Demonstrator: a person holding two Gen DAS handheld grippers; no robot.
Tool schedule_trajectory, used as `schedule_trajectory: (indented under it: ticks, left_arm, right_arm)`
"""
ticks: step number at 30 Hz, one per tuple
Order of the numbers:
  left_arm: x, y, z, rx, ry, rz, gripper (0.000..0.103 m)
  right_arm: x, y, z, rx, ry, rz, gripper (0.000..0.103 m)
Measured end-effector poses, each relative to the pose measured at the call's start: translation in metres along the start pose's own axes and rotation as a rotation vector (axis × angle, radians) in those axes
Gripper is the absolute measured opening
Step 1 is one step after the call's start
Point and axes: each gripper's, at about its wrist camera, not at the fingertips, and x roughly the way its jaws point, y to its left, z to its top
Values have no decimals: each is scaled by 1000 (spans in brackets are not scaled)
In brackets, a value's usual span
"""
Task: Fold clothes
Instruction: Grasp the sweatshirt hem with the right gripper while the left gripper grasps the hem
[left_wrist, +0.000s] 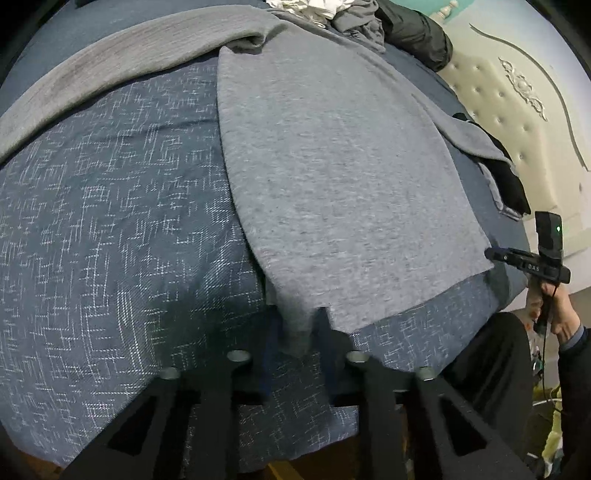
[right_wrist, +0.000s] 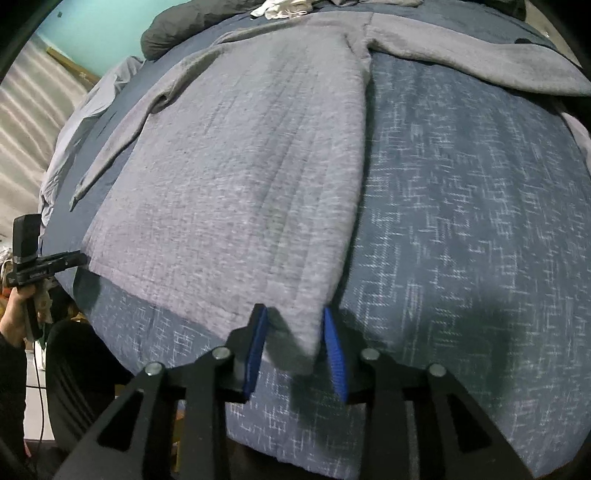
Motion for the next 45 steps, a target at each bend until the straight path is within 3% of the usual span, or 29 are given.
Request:
schedule_trajectory:
  ticks: [2,9,19,24,27,32,34,36,38,40,45]
  left_arm:
    - [-4,1,3,-2,-15,-4,8]
    - [-8,8,20,-44,-45,-9,8]
    - [3,18,40,-101,-61,9,8]
    - [0,15,48,-130,-111,-30,8]
    - [-3,11,56,-120,-128,-11,8]
    - [7,14,60,-132,-105,-3,8]
    - [5,15,59,-132,-107,-9,8]
    - [-1,14,59,-120,-107,-8,8]
    - [-4,12,57,-110,-105,-4,8]
    - [-6,9,53,-102,-103,-1,8]
    - [-8,4,54,-96,-108,-4,8]
  right_arm:
    - [1,3,3,4,-18,-5,6]
    - [-16,2,15,1,-115,-92,5]
    - [-6,-4,22,-8,-116,-213,4]
    - [-18,-13,23,23,-178,-250,4]
    - [-30,-19,26,30,-232,-306,3]
    - [-34,-30,30,52,-214,-244,3]
    - [-34,-29,24,45,-184,-168,3]
    - [-34,-22,18,-9,-149,-154,6]
    - [-33,-11,6,-77,-120,-147,26]
    - [-30,-3,-4,-132,-80,-129,36]
    - [-16,17,-25,-223,-14,-138,37]
